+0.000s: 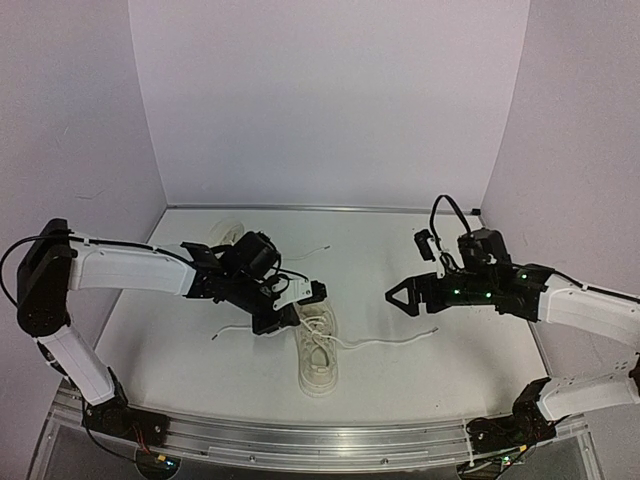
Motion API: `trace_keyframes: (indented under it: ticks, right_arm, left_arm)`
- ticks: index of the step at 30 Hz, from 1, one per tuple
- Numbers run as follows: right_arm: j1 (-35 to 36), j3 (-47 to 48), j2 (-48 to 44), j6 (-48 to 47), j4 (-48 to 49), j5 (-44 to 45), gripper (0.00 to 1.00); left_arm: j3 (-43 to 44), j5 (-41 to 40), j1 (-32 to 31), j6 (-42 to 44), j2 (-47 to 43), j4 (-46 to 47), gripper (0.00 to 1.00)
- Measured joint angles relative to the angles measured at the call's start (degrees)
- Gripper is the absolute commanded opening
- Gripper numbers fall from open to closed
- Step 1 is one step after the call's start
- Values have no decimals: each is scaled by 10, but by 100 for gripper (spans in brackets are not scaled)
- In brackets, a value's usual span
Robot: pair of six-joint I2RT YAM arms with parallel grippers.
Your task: Tie the shoes
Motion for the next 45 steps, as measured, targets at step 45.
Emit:
trace_keyframes:
  ticks: [45]
  right_arm:
    - [-1, 0, 34, 2, -38, 13, 98]
  left_arm:
    - [-41, -30, 11, -17, 19, 14, 15]
